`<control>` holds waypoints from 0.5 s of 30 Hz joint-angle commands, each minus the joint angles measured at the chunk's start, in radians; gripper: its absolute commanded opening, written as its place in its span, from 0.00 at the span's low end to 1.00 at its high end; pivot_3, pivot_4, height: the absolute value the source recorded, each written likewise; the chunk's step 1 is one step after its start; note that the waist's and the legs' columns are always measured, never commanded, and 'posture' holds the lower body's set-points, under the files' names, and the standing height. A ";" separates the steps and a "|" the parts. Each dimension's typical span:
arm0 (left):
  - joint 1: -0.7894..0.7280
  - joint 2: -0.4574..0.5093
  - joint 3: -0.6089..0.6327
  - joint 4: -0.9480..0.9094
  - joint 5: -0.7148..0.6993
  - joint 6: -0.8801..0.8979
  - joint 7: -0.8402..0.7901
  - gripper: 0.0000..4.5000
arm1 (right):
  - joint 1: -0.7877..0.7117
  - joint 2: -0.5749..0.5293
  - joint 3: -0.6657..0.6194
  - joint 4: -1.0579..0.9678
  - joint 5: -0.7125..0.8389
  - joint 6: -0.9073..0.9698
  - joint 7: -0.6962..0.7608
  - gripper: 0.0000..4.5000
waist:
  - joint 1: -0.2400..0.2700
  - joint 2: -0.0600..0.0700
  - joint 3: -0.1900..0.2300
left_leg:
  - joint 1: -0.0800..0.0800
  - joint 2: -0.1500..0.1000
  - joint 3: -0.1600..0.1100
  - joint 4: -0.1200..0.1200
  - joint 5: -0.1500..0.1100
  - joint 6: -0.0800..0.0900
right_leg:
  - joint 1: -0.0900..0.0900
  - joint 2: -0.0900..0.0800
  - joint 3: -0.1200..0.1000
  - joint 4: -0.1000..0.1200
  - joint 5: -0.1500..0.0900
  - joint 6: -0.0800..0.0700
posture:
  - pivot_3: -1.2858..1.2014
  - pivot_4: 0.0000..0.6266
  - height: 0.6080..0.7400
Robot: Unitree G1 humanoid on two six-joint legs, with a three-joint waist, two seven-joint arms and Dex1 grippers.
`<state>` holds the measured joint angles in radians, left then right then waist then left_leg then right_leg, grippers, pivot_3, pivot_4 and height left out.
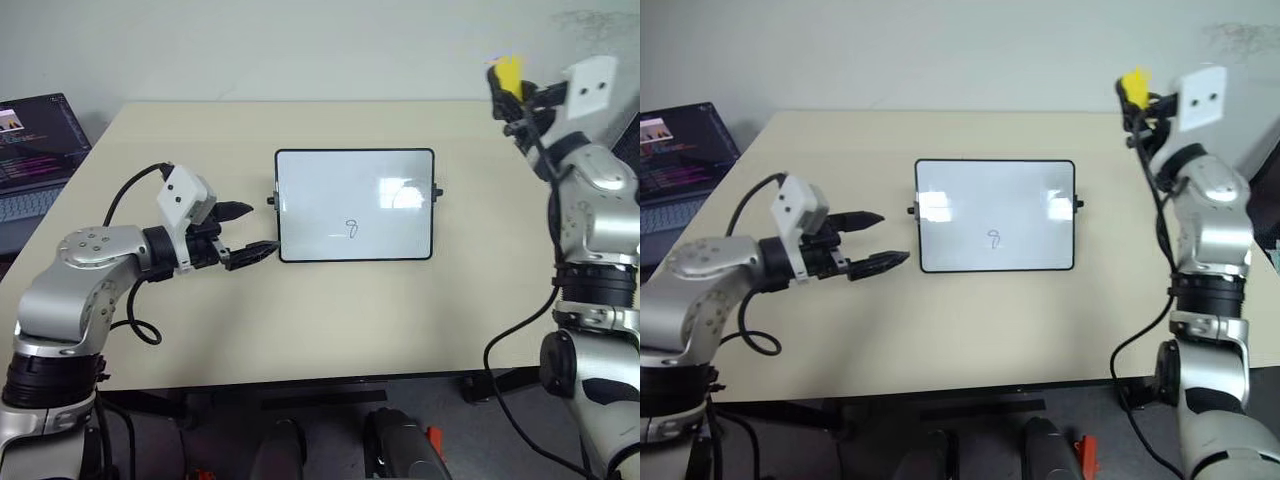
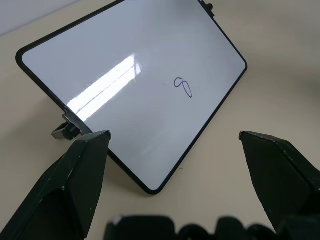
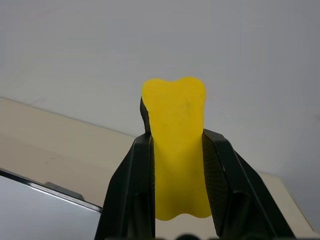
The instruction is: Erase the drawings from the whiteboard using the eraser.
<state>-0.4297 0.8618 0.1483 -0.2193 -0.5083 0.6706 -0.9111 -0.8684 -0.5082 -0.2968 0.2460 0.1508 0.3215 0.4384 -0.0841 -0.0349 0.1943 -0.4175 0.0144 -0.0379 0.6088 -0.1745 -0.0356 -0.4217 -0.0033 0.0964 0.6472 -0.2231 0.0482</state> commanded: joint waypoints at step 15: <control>0.060 0.108 0.155 0.055 -0.071 -0.028 -0.122 1.00 | 0.144 -0.057 -0.098 -0.099 0.127 0.022 -0.044 0.22 | -0.003 0.000 0.000 | 0.001 0.000 0.002 0.000 0.000 0.000 | 0.000 0.000 0.001 -0.001 0.000 0.000 | 0.52 0.24 1.00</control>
<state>-0.3634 0.9772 0.3066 -0.1441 -0.5778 0.6661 -1.0372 -0.7131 -0.5475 -0.3816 0.1643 0.2619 0.3764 0.3971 -0.0874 -0.0348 0.1944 -0.4169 0.0148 -0.0354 0.6089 -0.1745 -0.0356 -0.4218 -0.0034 0.0979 0.6464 -0.2232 0.0480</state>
